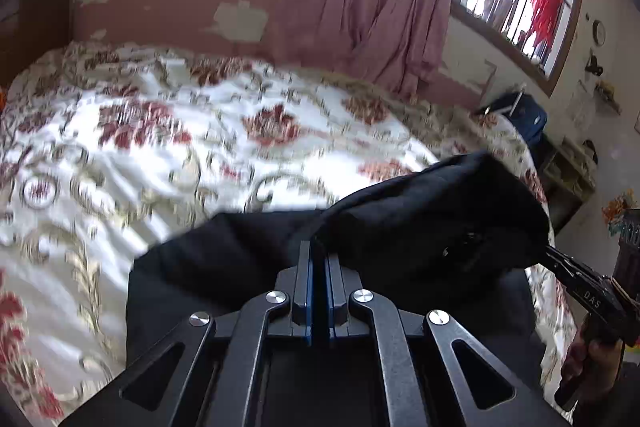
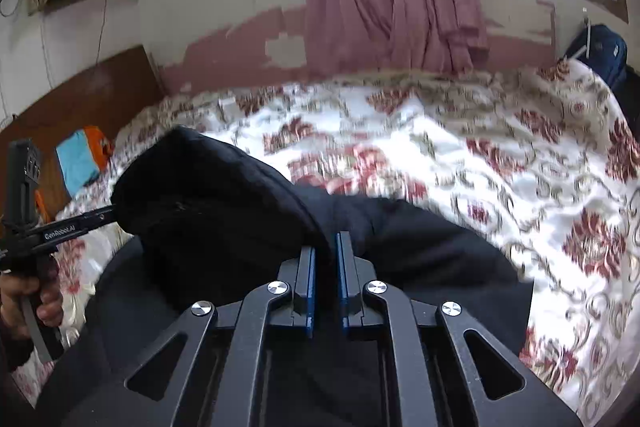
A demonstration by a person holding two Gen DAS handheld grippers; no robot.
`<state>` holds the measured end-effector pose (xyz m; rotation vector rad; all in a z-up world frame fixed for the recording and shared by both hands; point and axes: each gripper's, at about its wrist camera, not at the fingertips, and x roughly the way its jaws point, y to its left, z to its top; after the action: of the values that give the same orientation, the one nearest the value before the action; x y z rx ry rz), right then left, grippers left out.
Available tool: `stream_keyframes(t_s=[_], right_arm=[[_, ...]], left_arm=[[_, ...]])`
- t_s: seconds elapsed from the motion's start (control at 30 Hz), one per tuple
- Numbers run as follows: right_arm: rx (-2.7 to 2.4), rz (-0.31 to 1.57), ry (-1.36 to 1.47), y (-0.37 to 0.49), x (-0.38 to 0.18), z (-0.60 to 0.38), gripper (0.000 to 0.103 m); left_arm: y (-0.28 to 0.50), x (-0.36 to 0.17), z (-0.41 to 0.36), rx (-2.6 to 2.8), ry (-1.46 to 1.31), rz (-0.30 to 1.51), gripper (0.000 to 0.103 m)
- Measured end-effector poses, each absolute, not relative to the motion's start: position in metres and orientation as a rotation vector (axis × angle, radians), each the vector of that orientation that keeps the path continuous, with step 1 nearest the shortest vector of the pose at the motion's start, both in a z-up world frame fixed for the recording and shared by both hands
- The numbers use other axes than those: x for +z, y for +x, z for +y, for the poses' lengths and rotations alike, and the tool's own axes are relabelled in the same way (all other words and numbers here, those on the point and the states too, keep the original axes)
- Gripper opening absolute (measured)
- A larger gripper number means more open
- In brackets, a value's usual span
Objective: Fold large clothes
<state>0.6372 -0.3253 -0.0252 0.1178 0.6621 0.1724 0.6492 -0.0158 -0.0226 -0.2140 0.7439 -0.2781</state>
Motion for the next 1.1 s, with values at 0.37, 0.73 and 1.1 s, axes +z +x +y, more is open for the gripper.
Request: stream_keyframes(t_s=[0.37,0.73,1.1], right_arm=[[0.138,0.751,0.218,0.647,-0.118,-0.335,0.004],[0.155,0.702,0.266,0.637,-0.128,-0.34,0.004],[0.196,0.78,0.109,0.623,-0.086,-0.337,0.006]], left_arm=[[0.656,-0.108,-0.016,-0.27,-0.32,0.889,0.005],[0.581,-0.063,-0.009,-0.286,-0.205,0.677,0.019],[0.676,-0.052,-0.087,-0.455,-0.169,0.919,0.017]])
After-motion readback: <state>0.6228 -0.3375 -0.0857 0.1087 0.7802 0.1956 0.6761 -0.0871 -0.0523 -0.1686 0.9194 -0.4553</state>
